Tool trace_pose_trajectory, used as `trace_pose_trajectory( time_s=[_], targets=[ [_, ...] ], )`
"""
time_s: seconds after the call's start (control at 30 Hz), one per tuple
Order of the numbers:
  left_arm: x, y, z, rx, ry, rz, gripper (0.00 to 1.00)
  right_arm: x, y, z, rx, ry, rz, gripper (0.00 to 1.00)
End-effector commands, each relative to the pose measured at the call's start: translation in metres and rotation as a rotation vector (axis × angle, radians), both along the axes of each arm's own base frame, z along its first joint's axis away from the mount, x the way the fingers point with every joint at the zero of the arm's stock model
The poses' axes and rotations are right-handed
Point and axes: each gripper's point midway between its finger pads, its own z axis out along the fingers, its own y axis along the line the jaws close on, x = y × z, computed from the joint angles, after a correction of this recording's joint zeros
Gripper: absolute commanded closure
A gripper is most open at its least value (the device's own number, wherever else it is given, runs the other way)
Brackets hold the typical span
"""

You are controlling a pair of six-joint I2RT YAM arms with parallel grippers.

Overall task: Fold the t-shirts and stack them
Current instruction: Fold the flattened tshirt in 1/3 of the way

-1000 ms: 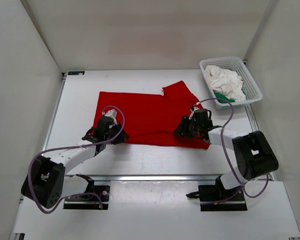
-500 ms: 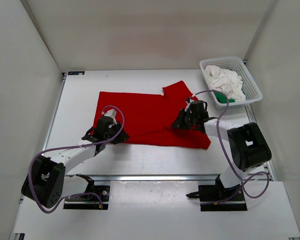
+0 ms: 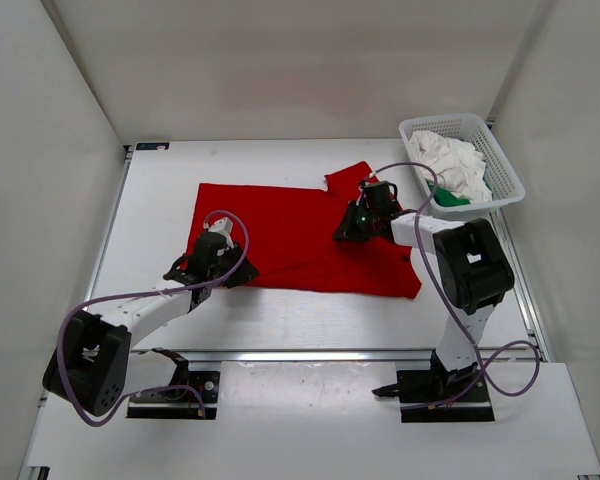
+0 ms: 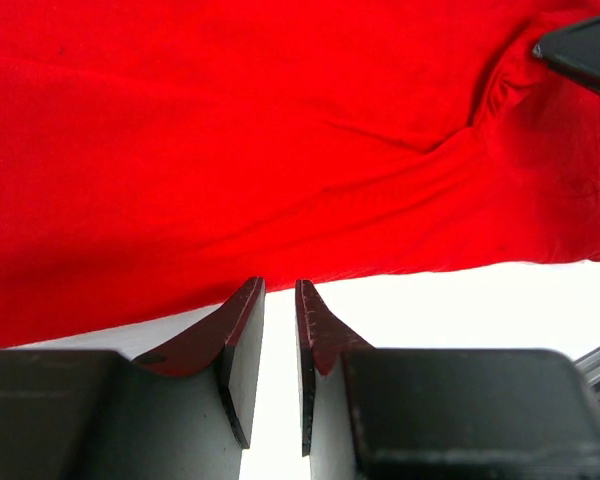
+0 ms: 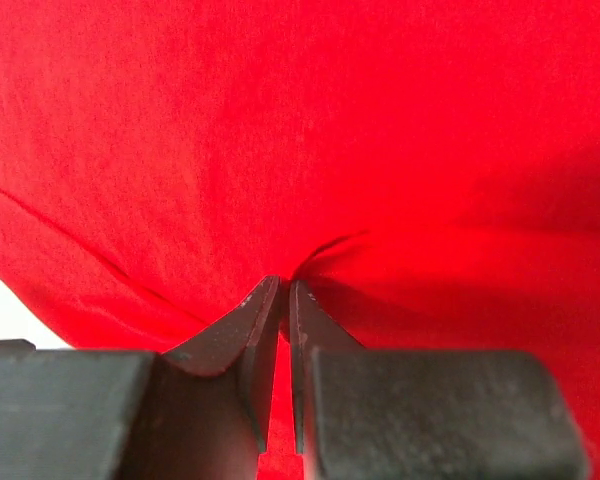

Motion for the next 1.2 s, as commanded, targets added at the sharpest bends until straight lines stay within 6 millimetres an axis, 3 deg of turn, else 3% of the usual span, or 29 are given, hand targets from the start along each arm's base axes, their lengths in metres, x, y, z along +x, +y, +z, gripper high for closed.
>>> trace_pose_trajectory(
  time_s=[0.0,0.07,0.13,0.23,0.3,0.4,0.47,0.57,0.63,0.7,0.73,0.83,1.17],
  targets=[
    [0.005,-0.003,0.009,-0.022,-0.017,-0.001,0.7,0.024,0.005,0.017,-0.005,-0.069,-0.02,0.91],
    [0.006,-0.004,0.01,-0.021,-0.028,-0.004,0.7,0.03,0.005,0.018,-0.007,-0.077,-0.017,0.91],
    [0.009,-0.002,0.012,-0.031,-0.029,0.01,0.7,0.033,0.007,0.018,0.008,-0.072,-0.013,0.79],
    [0.008,-0.001,0.009,-0.035,-0.015,0.016,0.7,0.032,0.006,0.02,0.002,-0.067,0.0,0.75],
    [0.009,0.0,0.011,-0.024,-0.023,0.019,0.7,0.032,0.006,0.033,-0.003,-0.101,0.004,0.73],
    [0.012,-0.008,0.02,0.03,-0.07,-0.01,0.7,0.025,0.001,0.055,-0.011,-0.167,0.001,0.74],
    [0.007,-0.02,0.022,0.058,-0.081,-0.051,0.69,0.013,-0.008,0.06,-0.034,-0.188,-0.02,0.75],
    [0.003,-0.037,0.016,0.065,-0.062,-0.096,0.69,-0.008,-0.009,0.061,-0.019,-0.228,-0.018,0.89],
    [0.003,-0.04,0.004,0.054,-0.025,-0.104,0.69,-0.02,-0.004,0.039,-0.045,-0.166,0.017,0.92],
    [0.003,-0.04,0.0,0.028,-0.001,-0.102,0.7,-0.016,-0.001,0.03,-0.076,-0.147,0.039,0.94],
    [0.001,-0.039,-0.004,0.025,0.013,-0.1,0.7,-0.014,0.001,0.022,-0.093,-0.115,0.045,0.91],
    [-0.002,-0.037,-0.003,0.034,-0.004,-0.093,0.7,-0.009,0.011,0.022,-0.093,-0.131,0.065,0.67],
    [-0.003,-0.031,-0.005,0.025,-0.008,-0.089,0.7,0.015,0.018,0.011,-0.117,-0.108,0.06,0.74]
  ],
)
